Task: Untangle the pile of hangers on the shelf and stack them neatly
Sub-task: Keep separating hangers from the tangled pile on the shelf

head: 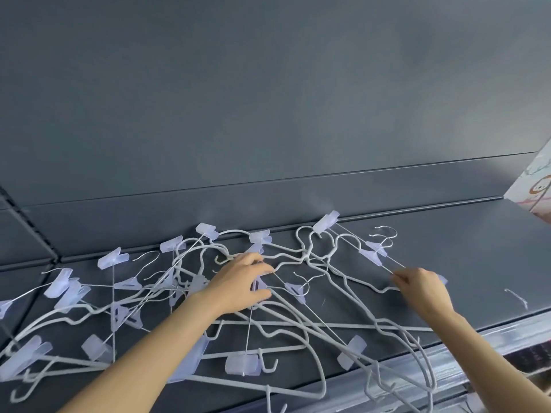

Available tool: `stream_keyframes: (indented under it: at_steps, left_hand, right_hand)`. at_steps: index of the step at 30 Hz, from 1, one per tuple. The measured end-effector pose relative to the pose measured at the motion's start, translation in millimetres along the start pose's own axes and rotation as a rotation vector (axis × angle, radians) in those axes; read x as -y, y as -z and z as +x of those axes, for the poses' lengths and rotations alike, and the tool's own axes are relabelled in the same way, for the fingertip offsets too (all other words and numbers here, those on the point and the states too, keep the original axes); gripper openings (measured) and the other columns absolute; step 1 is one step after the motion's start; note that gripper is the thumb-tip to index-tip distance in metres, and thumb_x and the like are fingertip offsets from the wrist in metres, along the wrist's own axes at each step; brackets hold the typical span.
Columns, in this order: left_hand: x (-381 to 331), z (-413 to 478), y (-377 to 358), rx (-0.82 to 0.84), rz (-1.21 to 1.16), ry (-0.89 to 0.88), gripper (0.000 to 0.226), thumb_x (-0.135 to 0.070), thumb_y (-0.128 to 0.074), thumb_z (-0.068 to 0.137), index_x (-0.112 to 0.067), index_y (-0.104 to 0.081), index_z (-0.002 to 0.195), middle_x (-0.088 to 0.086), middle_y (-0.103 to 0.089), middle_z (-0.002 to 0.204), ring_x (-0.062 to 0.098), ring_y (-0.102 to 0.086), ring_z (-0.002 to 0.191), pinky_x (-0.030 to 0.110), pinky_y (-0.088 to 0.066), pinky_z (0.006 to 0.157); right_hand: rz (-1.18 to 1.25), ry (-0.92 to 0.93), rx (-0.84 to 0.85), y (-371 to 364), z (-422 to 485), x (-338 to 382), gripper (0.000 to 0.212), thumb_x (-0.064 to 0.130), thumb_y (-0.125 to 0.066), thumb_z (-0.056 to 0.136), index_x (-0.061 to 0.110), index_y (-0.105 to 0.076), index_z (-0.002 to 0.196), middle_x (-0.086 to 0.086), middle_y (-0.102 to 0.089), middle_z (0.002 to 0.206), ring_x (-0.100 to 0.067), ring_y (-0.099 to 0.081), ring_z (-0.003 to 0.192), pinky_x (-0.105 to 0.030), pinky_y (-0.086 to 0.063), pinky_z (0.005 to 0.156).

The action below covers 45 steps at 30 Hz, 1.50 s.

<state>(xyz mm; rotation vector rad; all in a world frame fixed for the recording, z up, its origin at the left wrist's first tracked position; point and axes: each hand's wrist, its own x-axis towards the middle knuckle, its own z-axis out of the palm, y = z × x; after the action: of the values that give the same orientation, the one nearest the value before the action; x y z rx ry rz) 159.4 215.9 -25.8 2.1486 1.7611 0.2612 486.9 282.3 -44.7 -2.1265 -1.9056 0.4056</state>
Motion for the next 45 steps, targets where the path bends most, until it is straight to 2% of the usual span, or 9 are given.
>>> stream_keyframes:
  at_steps: [5,10,13,17,21,25,30,41,45]
  left_hand:
    - [-6.2,-12.8,-5.0,0.165,0.010,-0.087,0.025,-0.038,-0.067,0.077,-0.028,-0.065,0.101,-0.009,-0.040,0.123,0.007,-0.033,0.113,0.022,-0.026,0.092]
    - [3.9,-14.5,-11.7,0.038,-0.235,-0.039,0.008,-0.019,-0.065,0.083,-0.014,-0.071,0.086,-0.014,-0.044,0.098,-0.002,-0.043,0.096,0.022,-0.038,0.088]
    - [9.3,-18.1,-6.1,0.022,-0.312,0.011,0.008,-0.018,-0.068,0.080,-0.016,-0.073,0.086,-0.016,-0.048,0.095,0.005,-0.053,0.095,0.026,-0.048,0.087]
    - [15.2,-24.8,-0.1,0.074,-0.280,0.018,0.012,-0.026,-0.068,0.079,-0.021,-0.073,0.088,-0.013,-0.057,0.096,0.004,-0.056,0.094,0.025,-0.046,0.090]
    - [23.2,-33.0,9.9,-0.210,-0.272,0.033,0.017,-0.021,-0.057,0.087,-0.013,-0.072,0.085,-0.004,-0.065,0.093,0.011,-0.059,0.090,0.035,-0.049,0.086]
    - [42.6,-34.7,19.9,-0.406,-0.071,0.126,0.023,-0.015,-0.051,0.091,-0.014,-0.068,0.106,-0.001,-0.062,0.109,0.017,-0.053,0.105,0.032,-0.043,0.095]
    - [70.5,-35.9,29.4,-0.361,-0.034,0.318,0.031,-0.016,-0.048,0.092,-0.014,-0.059,0.120,0.004,-0.056,0.128,0.023,-0.050,0.116,0.035,-0.039,0.096]
    - [73.2,-28.9,38.9,-0.500,-0.125,0.551,0.039,-0.018,-0.047,0.093,-0.007,-0.041,0.129,0.018,-0.047,0.128,0.034,-0.044,0.117,0.040,-0.039,0.094]
    - [88.7,-27.1,41.4,-0.374,-0.395,0.656,0.025,-0.016,-0.050,0.090,-0.012,-0.050,0.115,0.005,-0.055,0.104,0.027,-0.052,0.092,0.033,-0.040,0.077]
  right_hand:
    - [-0.074,0.202,-0.116,-7.4,-21.4,23.1,0.013,0.010,-0.060,0.082,0.008,-0.070,0.090,-0.017,-0.063,0.090,-0.040,-0.055,0.092,-0.041,-0.041,0.074]
    - [-0.177,0.281,0.112,-24.6,-52.3,64.0,0.032,0.042,-0.052,0.088,0.012,-0.047,0.077,-0.004,-0.054,0.085,-0.029,-0.057,0.090,-0.034,-0.040,0.071]
    - [-0.175,0.159,0.206,-25.4,-45.1,73.6,0.016,0.022,-0.050,0.089,0.006,-0.050,0.093,-0.011,-0.062,0.102,-0.032,-0.058,0.096,-0.033,-0.042,0.071]
    - [-0.145,0.145,0.212,-22.4,-44.8,79.3,0.012,0.008,-0.044,0.083,0.008,-0.056,0.087,-0.010,-0.061,0.089,-0.033,-0.054,0.078,-0.030,-0.040,0.063]
    - [-0.082,0.180,0.157,-5.4,-39.0,84.6,0.012,0.016,-0.044,0.089,0.015,-0.055,0.094,-0.006,-0.061,0.094,-0.032,-0.056,0.086,-0.030,-0.038,0.067]
    - [0.056,0.233,0.160,17.4,-25.9,89.1,0.027,0.013,-0.049,0.084,0.021,-0.043,0.059,0.001,-0.051,0.063,-0.027,-0.051,0.064,-0.031,-0.042,0.061]
    - [0.126,0.261,0.136,39.3,-11.3,85.1,0.024,0.015,-0.054,0.083,0.011,-0.051,0.060,0.006,-0.041,0.045,-0.018,-0.032,0.050,-0.031,-0.039,0.054]
    - [0.107,0.261,0.031,64.1,-7.1,83.8,0.024,0.017,-0.056,0.085,0.015,-0.055,0.061,0.001,-0.047,0.052,-0.020,-0.034,0.052,-0.028,-0.032,0.053]
    - [0.123,0.239,-0.010,68.1,-10.6,81.9,0.025,0.022,-0.058,0.086,0.021,-0.061,0.062,0.004,-0.053,0.049,-0.018,-0.039,0.049,-0.029,-0.036,0.054]
